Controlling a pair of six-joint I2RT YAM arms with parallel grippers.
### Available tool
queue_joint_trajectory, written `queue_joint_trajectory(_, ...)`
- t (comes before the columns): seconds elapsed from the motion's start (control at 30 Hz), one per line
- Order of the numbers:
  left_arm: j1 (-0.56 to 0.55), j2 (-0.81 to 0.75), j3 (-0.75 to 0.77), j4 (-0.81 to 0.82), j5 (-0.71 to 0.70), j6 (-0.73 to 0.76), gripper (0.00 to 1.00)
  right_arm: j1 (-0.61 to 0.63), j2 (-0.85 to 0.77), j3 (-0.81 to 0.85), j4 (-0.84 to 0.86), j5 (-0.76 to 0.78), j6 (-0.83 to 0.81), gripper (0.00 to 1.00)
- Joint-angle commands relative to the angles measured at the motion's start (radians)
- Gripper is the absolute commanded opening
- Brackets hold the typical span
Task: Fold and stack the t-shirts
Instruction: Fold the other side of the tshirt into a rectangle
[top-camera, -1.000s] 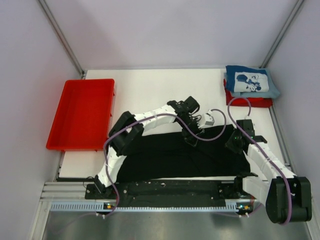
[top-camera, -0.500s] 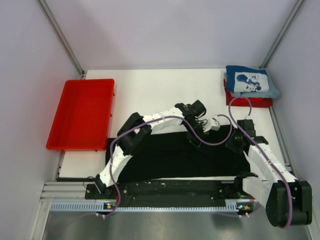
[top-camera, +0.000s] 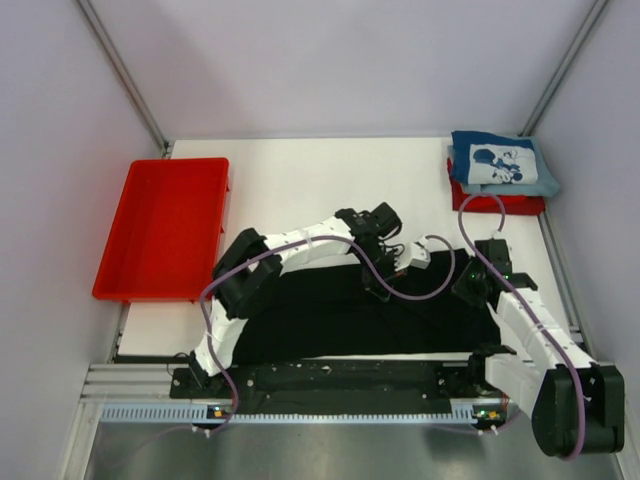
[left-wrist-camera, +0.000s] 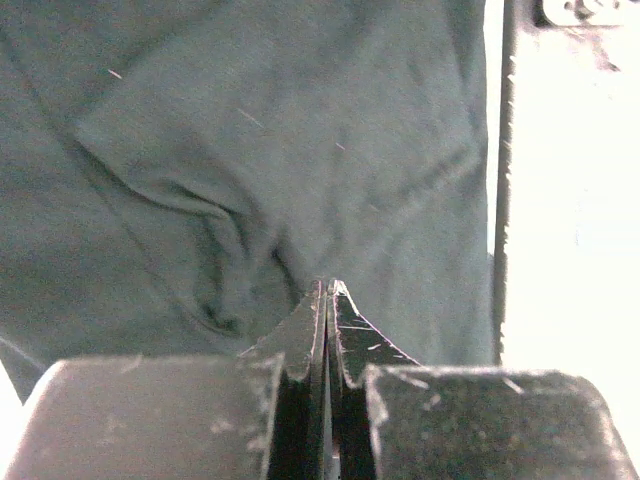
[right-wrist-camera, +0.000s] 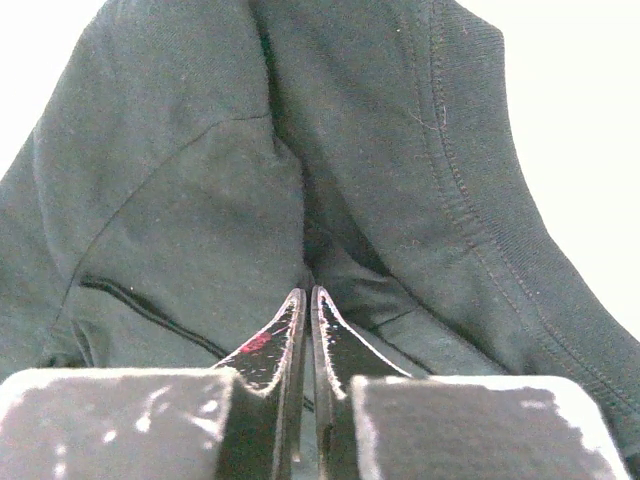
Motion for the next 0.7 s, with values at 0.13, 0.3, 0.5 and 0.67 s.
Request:
queue_joint_trajectory(0.13, -0.007, -0.136, -0.116, 0.036, 0.044, 0.031, 0.0, -0.003, 0.002, 0.097, -0.054, -0.051, -0.005, 0.47)
queue_joint_trajectory(0.3, -0.007, -0.115, -0.037, 0.093, 0.041, -0.021, 0.35, -0.003, -0.038, 0.172, -0.183, -0.04, 0.029, 0.56)
queue_joint_trajectory(0.5, -0.004, -0.006, 0.061, 0.18, 0.032, -0.199, 0.41, -0.005, -0.133, 0.128, -0.333, -0.111, 0.173, 0.52)
queue_joint_trajectory(0.67, -0.002, 0.09, 0.165, 0.204, 0.024, -0.274, 0.41, -0.003, -0.243, -0.004, -0.349, -0.091, 0.394, 0.47)
